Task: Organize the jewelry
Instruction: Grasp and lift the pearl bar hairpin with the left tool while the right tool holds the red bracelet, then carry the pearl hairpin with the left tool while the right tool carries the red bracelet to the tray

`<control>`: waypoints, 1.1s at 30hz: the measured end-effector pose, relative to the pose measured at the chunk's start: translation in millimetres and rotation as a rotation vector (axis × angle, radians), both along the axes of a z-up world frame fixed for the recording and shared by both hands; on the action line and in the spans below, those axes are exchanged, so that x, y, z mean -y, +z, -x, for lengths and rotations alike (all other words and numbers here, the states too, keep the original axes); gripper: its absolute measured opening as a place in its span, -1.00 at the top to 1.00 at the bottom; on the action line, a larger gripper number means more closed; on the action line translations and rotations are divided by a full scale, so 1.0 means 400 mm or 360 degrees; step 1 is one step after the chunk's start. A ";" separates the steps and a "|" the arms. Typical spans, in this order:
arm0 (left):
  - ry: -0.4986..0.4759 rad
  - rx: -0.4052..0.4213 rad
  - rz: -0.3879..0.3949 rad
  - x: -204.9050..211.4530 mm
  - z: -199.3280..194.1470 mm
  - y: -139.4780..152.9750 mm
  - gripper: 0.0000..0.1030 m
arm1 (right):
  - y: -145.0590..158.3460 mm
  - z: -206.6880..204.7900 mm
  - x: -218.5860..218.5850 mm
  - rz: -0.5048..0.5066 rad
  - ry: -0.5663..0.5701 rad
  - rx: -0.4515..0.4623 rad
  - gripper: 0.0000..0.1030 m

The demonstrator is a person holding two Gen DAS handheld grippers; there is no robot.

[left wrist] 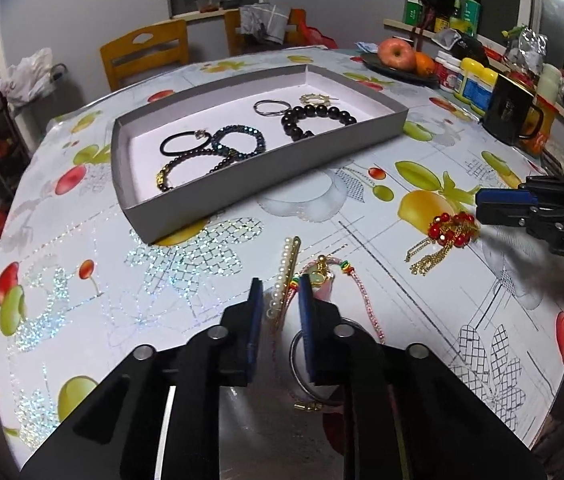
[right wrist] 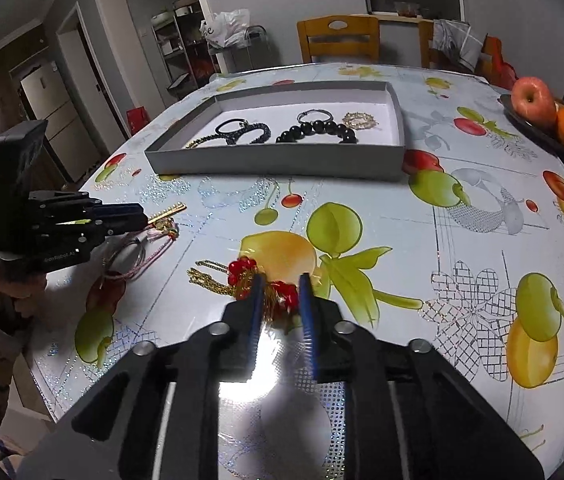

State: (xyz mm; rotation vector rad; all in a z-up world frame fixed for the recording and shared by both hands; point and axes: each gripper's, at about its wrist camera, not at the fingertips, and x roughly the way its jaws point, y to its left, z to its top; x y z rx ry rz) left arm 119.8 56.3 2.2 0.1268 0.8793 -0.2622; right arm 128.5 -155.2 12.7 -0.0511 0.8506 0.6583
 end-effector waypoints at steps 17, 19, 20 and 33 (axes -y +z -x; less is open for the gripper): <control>0.0075 -0.0105 0.0176 -0.004 -0.091 -0.008 0.34 | -0.015 -0.006 -0.081 0.0106 0.0127 -0.0024 0.14; 0.0048 -0.0124 0.0145 0.009 -0.096 -0.012 0.45 | -0.017 -0.008 -0.083 0.0112 0.0125 -0.0028 0.14; 0.0032 -0.0113 0.0103 0.019 -0.094 -0.013 0.49 | -0.018 -0.011 -0.082 0.0113 0.0123 -0.0028 0.15; 0.0089 -0.0030 0.0123 -0.025 -0.051 0.007 0.83 | 0.000 0.001 -0.065 0.0084 0.0085 0.0028 0.91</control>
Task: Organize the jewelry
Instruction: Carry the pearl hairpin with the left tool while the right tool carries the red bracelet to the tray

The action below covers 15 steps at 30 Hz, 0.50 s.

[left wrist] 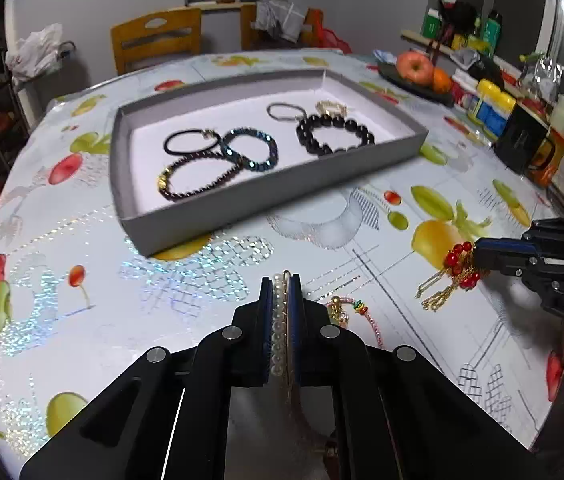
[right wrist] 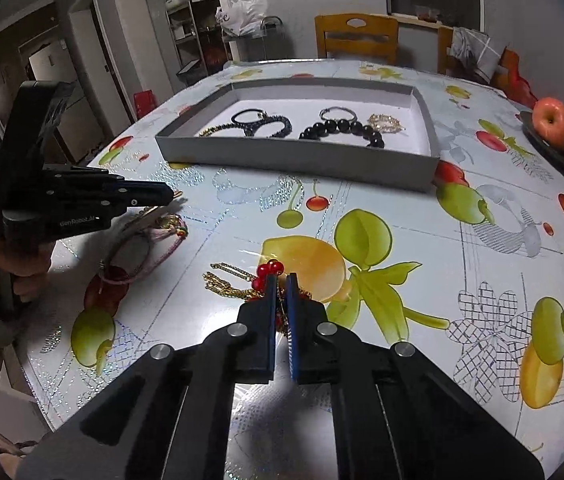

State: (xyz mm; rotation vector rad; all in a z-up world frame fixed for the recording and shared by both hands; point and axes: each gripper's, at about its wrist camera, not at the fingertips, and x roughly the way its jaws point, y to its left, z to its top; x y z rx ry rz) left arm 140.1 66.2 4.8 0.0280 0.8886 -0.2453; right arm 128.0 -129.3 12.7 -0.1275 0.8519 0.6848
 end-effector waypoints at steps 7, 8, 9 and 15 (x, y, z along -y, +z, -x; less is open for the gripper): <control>-0.0032 0.0075 0.0040 -0.008 0.031 0.066 0.83 | 0.078 0.034 0.018 -0.0063 -0.0019 0.0112 0.92; -0.0035 0.0084 0.0042 -0.008 0.033 0.075 0.83 | 0.098 0.041 0.021 -0.0073 -0.0016 0.0138 0.92; -0.0040 0.0093 0.0043 -0.008 0.036 0.085 0.83 | 0.118 0.047 0.024 -0.0082 -0.0015 0.0164 0.92; -0.0063 0.0154 0.0012 0.000 0.046 0.140 0.83 | 0.211 0.045 0.029 -0.0095 0.0001 0.0283 0.92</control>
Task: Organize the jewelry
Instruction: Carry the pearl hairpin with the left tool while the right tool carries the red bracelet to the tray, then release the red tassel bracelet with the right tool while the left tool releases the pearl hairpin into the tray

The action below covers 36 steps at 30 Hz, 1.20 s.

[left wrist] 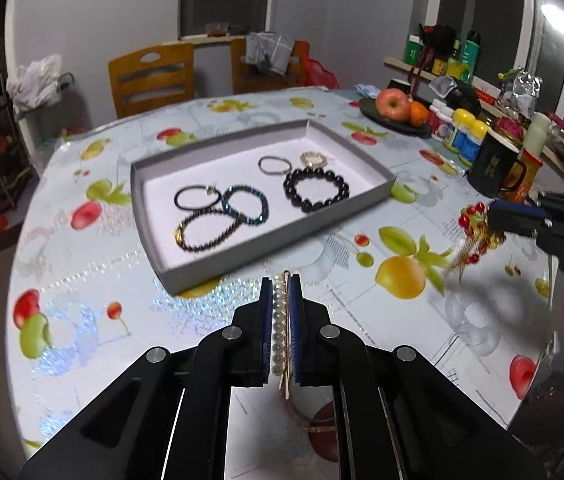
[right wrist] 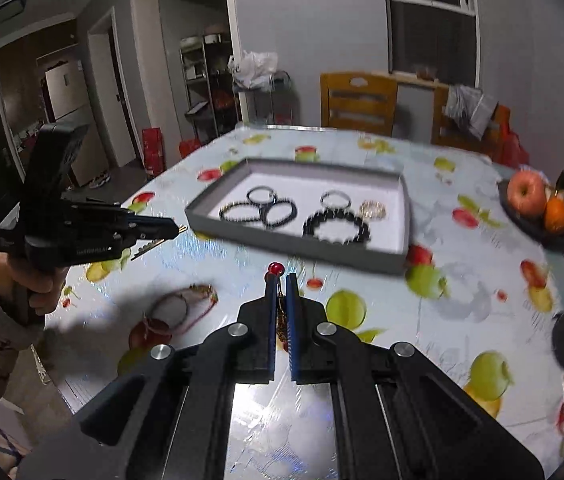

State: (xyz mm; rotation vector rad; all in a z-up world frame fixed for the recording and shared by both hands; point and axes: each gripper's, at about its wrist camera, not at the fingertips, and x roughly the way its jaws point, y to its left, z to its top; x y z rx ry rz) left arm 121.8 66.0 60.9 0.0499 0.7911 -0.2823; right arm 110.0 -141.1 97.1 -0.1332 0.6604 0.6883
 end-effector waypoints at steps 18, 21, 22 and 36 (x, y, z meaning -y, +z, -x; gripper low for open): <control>0.0012 0.0124 -0.0067 0.022 -0.122 0.098 0.83 | 0.116 -0.232 -0.024 -0.0051 -0.0048 0.0100 0.92; 0.0032 0.0122 -0.0044 0.020 -0.154 0.089 0.83 | 0.108 -0.269 -0.039 -0.0072 -0.0049 0.0085 0.92; 0.0042 0.0122 -0.0048 0.022 -0.166 0.083 0.83 | 0.103 -0.282 -0.046 -0.0076 -0.0051 0.0080 0.92; 0.0153 0.0061 -0.0053 0.004 -0.327 0.001 0.83 | -0.005 -0.468 -0.121 -0.0166 -0.0105 -0.0061 0.92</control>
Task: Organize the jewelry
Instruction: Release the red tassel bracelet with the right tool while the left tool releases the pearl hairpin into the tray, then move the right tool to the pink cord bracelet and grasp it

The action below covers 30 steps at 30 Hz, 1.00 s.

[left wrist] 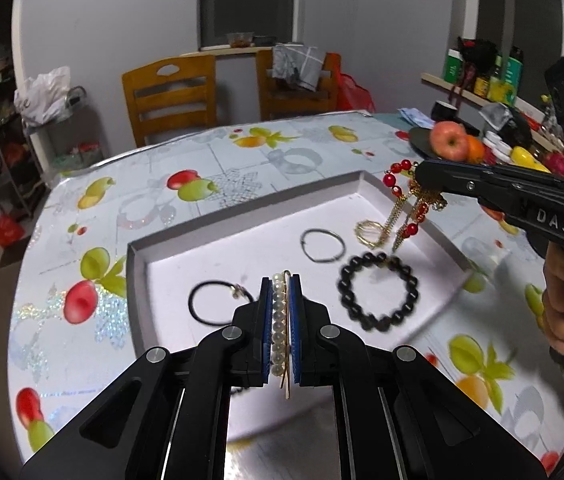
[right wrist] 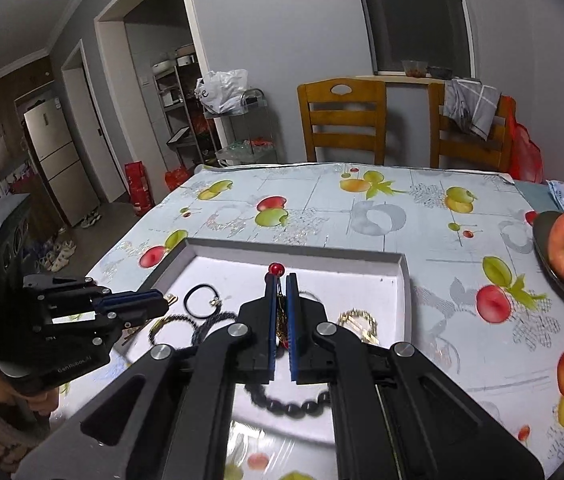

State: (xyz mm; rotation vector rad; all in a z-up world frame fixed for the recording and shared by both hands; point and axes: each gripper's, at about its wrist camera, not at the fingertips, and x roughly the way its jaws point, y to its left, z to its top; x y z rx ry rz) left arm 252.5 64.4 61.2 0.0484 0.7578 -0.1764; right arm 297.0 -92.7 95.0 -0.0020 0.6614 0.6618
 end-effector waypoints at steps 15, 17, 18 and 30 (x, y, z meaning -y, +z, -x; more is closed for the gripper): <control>0.0114 -0.0259 0.0034 -0.043 -0.168 -0.116 0.83 | -0.135 -0.130 -0.091 0.0227 -0.0035 -0.0157 0.92; 0.0119 -0.0277 0.0027 -0.041 -0.172 -0.126 0.78 | -0.152 -0.131 -0.089 0.0254 -0.0037 -0.0176 0.92; 0.0121 -0.0277 0.0022 -0.041 -0.170 -0.128 0.72 | -0.158 -0.129 -0.084 0.0263 -0.0042 -0.0177 0.92; 0.0123 -0.0094 -0.0004 -0.087 -0.046 -0.077 -0.43 | -0.120 -0.031 0.006 0.0198 -0.0096 -0.0087 0.59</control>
